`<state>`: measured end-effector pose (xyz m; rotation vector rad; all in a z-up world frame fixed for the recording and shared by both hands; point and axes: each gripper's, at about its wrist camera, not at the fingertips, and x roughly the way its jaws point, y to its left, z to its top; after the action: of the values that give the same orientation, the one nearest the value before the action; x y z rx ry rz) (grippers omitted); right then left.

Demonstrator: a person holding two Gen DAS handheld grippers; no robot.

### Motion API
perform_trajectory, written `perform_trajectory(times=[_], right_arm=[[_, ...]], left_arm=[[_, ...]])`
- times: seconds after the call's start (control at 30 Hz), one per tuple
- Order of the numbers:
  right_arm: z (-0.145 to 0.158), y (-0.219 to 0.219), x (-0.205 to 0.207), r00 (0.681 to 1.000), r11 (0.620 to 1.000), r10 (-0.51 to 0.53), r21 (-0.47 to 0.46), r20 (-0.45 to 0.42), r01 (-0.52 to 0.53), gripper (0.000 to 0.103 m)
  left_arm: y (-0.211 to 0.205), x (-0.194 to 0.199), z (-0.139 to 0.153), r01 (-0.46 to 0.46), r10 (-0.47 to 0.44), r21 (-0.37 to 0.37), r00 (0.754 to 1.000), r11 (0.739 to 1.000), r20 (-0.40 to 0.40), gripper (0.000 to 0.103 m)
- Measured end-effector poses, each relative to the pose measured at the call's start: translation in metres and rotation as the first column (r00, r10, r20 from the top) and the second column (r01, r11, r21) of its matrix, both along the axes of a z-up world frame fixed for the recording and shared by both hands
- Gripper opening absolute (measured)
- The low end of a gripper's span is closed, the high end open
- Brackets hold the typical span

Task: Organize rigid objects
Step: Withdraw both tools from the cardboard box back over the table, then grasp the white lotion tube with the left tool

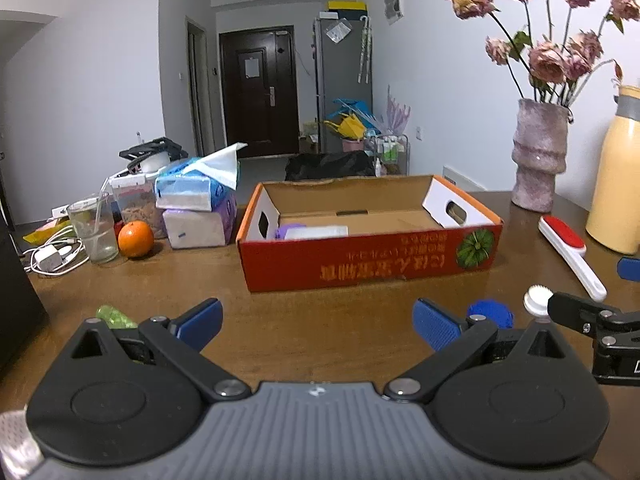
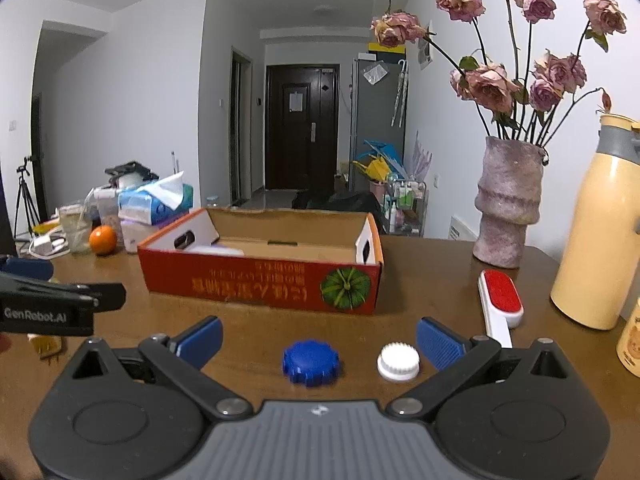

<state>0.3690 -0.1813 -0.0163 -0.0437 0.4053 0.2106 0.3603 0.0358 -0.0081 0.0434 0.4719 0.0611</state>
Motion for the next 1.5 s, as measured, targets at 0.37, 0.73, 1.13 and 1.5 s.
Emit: perform_trajectory(times=[0.37,0.73,1.13,1.5], right_arm=[[-0.012,-0.010,-0.038,0.999,0.999,-0.034,-0.034,-0.033,0.033,0.103],[-0.019,-0.016,-0.056,0.996,0.997,-0.068,-0.053,-0.052,0.065,0.103],[-0.032,-0.016,-0.064,0.992,0.994,-0.086,-0.073,-0.087,0.080,0.103],[-0.034,-0.014,-0.064,0.993,0.995,-0.077,-0.071,-0.091,0.071,0.103]], left_arm=[[0.001,-0.025,-0.029,0.137,-0.136,0.007,0.988,0.991,-0.068,0.103],[-0.001,-0.037,-0.053,0.272,-0.267,0.017,0.953,0.962,-0.143,0.103],[-0.013,-0.028,-0.071,0.310,-0.296,0.044,0.935,0.950,-0.195,0.103],[-0.014,-0.021,-0.075,0.293,-0.273,0.079,0.942,0.953,-0.197,0.101]])
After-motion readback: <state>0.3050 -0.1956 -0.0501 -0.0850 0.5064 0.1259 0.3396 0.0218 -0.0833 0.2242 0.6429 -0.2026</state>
